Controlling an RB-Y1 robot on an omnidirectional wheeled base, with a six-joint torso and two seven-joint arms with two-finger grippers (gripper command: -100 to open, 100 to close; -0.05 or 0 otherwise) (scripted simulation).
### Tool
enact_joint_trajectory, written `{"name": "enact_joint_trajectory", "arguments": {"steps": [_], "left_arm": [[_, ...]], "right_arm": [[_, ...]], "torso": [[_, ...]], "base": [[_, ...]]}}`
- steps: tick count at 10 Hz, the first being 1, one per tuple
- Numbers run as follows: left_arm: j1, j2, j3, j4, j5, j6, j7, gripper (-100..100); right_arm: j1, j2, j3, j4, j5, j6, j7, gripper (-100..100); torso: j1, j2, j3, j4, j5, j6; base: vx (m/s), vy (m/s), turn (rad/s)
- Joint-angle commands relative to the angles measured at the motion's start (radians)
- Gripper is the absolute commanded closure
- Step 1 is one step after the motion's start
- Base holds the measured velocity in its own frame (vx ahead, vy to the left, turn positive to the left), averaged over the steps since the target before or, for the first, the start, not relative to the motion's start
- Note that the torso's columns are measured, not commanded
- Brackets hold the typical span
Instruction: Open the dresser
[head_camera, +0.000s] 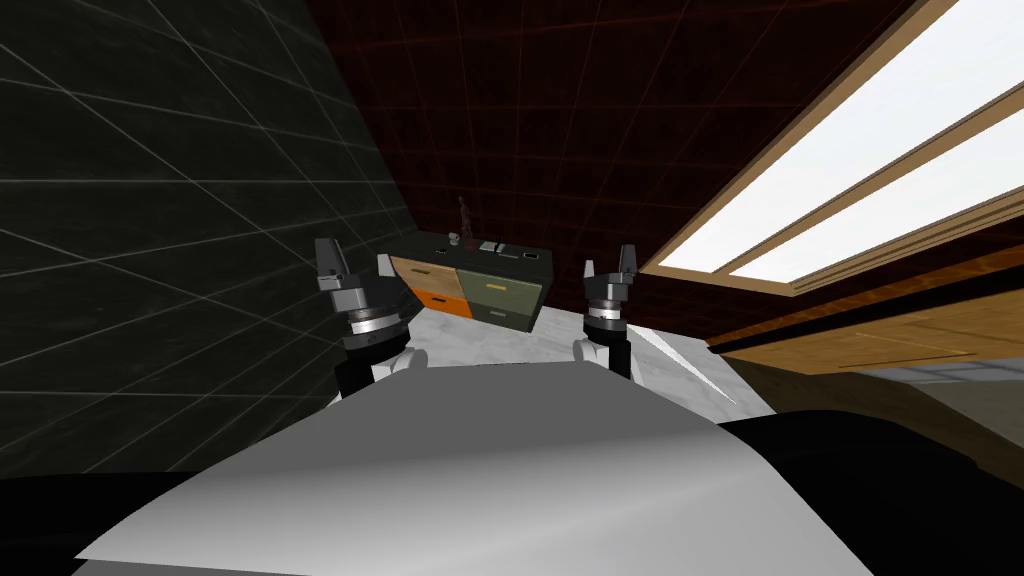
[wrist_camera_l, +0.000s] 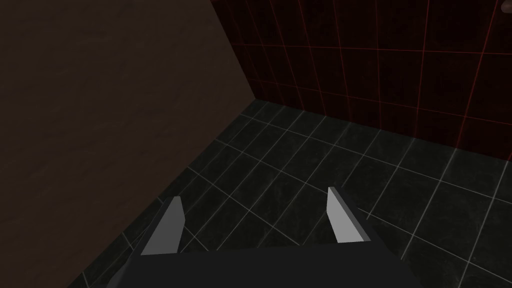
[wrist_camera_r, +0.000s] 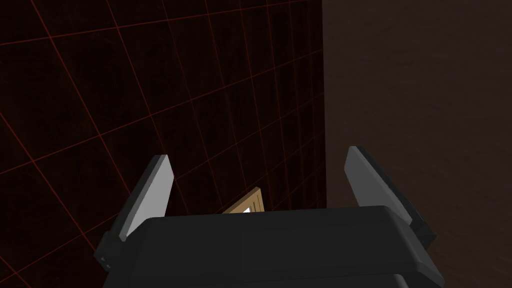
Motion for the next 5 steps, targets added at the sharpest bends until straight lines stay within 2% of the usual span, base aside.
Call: {"name": "enact_joint_trajectory", "arguments": {"steps": [1, 5], "left_arm": [[0.000, 0.000, 0.000, 0.000, 0.000, 0.000, 0.000, 0], [0.000, 0.000, 0.000, 0.000, 0.000, 0.000, 0.000, 0]], "right_arm": [[0.000, 0.000, 0.000, 0.000, 0.000, 0.000, 0.000, 0], [0.000, 0.000, 0.000, 0.000, 0.000, 0.000, 0.000, 0]], "torso": [[0.000, 0.040, -0.082, 0.041, 0.000, 0.000], [0.000, 0.322, -0.644, 0.322, 0.000, 0.000]], "base": [[0.000, 0.000, 0.000], [0.000, 0.000, 0.000]]}}
